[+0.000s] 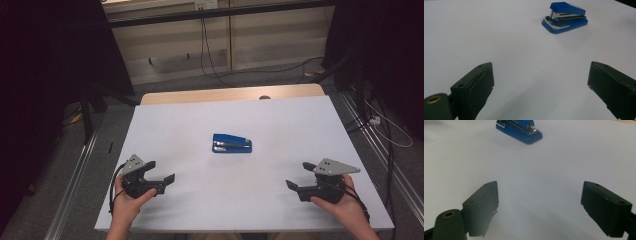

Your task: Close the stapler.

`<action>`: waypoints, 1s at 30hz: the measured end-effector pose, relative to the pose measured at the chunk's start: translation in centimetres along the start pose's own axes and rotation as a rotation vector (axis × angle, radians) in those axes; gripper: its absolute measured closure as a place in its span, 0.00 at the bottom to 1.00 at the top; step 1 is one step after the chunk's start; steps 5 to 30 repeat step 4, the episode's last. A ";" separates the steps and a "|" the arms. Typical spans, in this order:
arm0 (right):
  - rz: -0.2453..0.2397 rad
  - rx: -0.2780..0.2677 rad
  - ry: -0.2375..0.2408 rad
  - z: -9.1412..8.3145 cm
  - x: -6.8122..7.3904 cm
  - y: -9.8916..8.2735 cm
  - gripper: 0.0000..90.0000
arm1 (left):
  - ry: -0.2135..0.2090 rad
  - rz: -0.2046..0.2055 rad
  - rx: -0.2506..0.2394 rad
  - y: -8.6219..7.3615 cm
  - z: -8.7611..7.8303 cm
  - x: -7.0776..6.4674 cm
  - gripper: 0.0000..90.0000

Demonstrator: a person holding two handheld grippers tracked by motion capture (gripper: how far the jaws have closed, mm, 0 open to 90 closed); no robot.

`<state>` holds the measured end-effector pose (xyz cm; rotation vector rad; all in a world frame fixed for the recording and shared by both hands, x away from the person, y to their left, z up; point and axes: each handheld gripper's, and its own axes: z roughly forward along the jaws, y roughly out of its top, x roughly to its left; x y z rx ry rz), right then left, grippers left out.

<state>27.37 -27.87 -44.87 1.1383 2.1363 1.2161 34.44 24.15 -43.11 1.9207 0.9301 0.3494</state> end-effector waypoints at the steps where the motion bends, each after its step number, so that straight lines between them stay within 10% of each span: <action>1: 0.003 -0.002 0.001 0.0 0.0 0.0 0.16 | 0.000 -0.001 0.002 0.0 0.0 0.0 0.08; 30: 0.007 -0.007 0.004 0.0 -0.1 0.0 0.16 | 0.000 0.002 0.003 0.0 0.1 -0.1 0.08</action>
